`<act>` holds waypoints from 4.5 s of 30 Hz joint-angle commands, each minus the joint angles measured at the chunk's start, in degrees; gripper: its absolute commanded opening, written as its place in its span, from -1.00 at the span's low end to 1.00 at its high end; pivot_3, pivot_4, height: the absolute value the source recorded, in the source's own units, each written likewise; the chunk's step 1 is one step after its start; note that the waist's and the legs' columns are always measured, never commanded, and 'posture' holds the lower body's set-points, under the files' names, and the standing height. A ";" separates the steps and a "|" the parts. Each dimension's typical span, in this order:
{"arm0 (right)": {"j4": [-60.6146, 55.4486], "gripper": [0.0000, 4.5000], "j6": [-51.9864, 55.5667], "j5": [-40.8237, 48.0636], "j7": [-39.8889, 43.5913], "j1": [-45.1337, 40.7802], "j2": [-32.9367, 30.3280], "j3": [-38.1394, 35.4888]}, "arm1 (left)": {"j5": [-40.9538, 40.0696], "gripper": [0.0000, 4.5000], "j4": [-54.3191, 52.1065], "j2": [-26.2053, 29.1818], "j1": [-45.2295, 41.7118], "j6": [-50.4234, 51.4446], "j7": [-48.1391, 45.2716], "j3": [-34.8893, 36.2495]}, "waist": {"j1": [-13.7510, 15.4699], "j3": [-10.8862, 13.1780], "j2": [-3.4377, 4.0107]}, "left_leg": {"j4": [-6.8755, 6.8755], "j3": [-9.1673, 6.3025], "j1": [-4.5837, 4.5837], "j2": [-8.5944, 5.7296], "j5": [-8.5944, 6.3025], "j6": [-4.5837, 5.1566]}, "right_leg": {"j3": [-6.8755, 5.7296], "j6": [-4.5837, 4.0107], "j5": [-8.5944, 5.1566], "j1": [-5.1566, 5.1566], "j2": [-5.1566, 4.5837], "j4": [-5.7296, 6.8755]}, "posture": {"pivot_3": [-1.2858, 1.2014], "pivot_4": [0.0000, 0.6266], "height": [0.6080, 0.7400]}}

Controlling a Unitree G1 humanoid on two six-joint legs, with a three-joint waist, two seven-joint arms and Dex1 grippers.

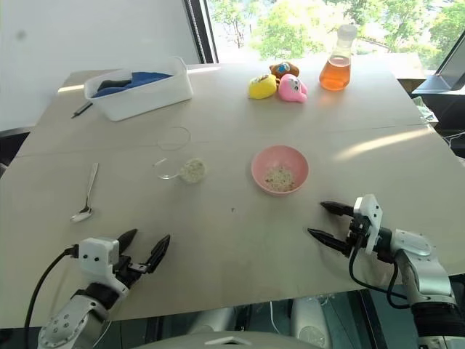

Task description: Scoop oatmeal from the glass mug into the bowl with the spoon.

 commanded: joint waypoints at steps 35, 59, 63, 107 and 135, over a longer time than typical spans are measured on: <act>-25.30 0.99 12.29 8.94 -4.86 -18.00 2.44 10.21 | -11.32 0.97 29.36 22.89 -29.99 31.19 6.35 20.18 | 0.07 -0.05 -0.04 | 0.18 -0.08 -0.79 -0.06 0.15 -0.14 | -0.04 -0.08 0.06 -0.98 0.19 0.37 | 0.03 -0.52 1.00; -22.20 1.00 10.19 7.78 -5.18 -19.23 4.00 10.34 | -3.98 -0.01 37.41 27.39 -36.48 31.65 -1.03 12.61 | -0.83 -0.08 -0.01 | 0.23 -0.03 -0.69 -0.07 0.27 -0.32 | 0.08 -0.10 0.06 -1.12 0.05 0.90 | 0.03 -0.52 1.00; -22.52 1.00 10.39 7.82 -5.52 -19.19 4.05 10.30 | -4.01 -0.82 37.32 26.58 -36.38 31.87 -0.92 12.78 | -1.18 -0.10 0.03 | 0.23 -0.02 -0.66 -0.07 0.28 -0.34 | 0.11 -0.10 0.06 -1.12 0.03 0.95 | 0.03 -0.52 1.00; -20.72 1.00 70.29 35.25 -52.05 -28.48 28.22 2.33 | -1.08 -0.98 -12.62 8.09 -8.82 2.70 -14.06 -9.36 | -0.24 -0.09 0.07 | 0.16 0.09 -0.85 -0.02 0.23 -0.26 | 0.19 -0.20 0.11 -1.27 0.23 0.80 | 0.03 -0.52 1.00; -18.03 0.23 68.93 36.47 -55.15 -31.58 30.54 3.45 | 6.62 -1.00 -6.33 6.26 -12.18 -3.80 -9.48 -15.84 | -1.59 -0.09 0.12 | 0.16 0.17 -0.88 -0.02 0.24 -0.26 | 0.29 -0.20 0.11 -1.46 0.28 0.91 | 0.03 -0.52 1.00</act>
